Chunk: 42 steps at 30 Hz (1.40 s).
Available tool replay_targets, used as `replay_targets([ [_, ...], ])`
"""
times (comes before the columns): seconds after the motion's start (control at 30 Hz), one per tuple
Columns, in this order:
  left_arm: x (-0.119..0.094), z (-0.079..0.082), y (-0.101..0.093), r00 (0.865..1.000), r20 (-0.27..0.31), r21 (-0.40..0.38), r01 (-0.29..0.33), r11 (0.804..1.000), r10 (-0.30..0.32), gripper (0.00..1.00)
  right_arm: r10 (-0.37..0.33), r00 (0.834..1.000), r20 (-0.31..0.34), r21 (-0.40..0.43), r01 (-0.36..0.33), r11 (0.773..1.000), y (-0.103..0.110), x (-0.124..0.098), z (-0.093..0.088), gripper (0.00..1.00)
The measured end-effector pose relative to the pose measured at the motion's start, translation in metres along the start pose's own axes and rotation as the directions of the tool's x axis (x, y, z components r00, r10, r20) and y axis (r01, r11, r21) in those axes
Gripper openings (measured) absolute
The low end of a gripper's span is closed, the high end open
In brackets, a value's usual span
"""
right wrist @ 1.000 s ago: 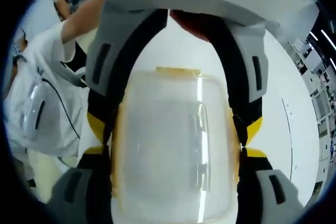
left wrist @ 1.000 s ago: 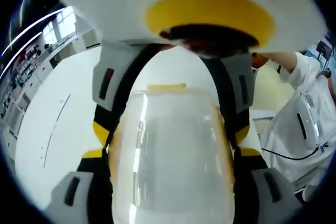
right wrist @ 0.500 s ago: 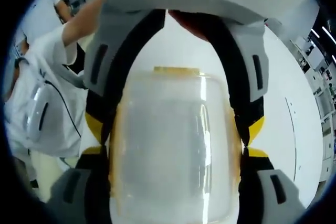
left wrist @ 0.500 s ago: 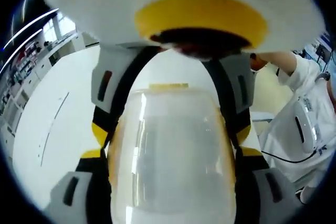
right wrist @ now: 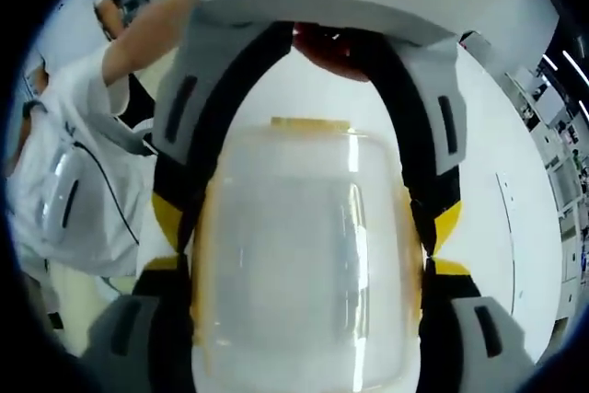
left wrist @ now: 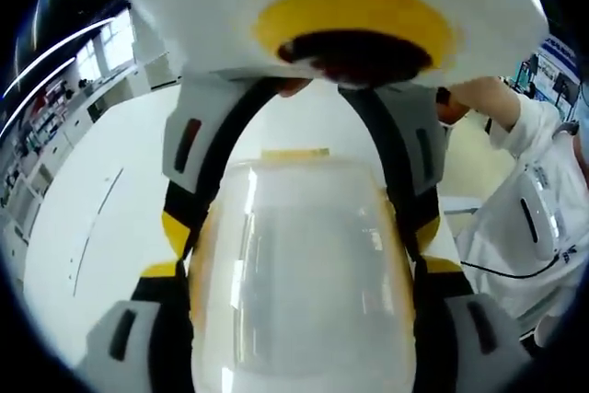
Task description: Snap each plastic latch of the storage box into its locked position after aligning the lid with the box until every specified latch is closed and the lid sits flush.
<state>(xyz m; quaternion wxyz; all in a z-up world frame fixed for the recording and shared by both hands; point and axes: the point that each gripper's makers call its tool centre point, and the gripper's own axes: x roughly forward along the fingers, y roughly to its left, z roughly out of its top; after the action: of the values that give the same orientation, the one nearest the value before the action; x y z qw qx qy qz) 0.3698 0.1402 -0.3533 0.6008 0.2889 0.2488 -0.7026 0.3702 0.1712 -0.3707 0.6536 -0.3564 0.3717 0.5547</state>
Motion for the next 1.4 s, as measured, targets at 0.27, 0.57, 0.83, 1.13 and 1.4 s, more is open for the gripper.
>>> replay_targets([
  [0.27, -0.003, 0.001, -0.001, 0.999, 0.044, 0.005, -0.003, 1.000, 0.003, 1.00, -0.014, 1.000, -0.007, -0.003, 0.014, 1.000, -0.001, 0.000, 0.001, 1.00],
  [0.57, -0.008, 0.001, -0.011, 1.000, 0.001, 0.058, -0.006, 0.998, 0.006, 1.00, -0.059, 0.998, -0.011, 0.018, 0.059, 0.998, 0.000, -0.006, 0.004, 1.00],
  [0.83, -0.025, 0.014, -0.011, 0.997, 0.036, 0.093, -0.068, 0.993, 0.065, 1.00, -0.113, 0.992, 0.052, 0.033, 0.111, 0.993, 0.000, -0.027, 0.016, 1.00],
  [1.13, -0.043, 0.035, -0.011, 0.971, 0.188, 0.131, -0.177, 0.975, 0.150, 1.00, -0.187, 0.976, 0.115, 0.021, 0.186, 0.982, -0.001, -0.046, 0.020, 0.98],
  [1.4, -0.055, 0.035, -0.008, 0.921, 0.321, 0.092, -0.261, 0.961, 0.220, 1.00, -0.259, 0.938, 0.232, 0.041, 0.256, 0.966, -0.001, -0.061, 0.026, 0.97],
])
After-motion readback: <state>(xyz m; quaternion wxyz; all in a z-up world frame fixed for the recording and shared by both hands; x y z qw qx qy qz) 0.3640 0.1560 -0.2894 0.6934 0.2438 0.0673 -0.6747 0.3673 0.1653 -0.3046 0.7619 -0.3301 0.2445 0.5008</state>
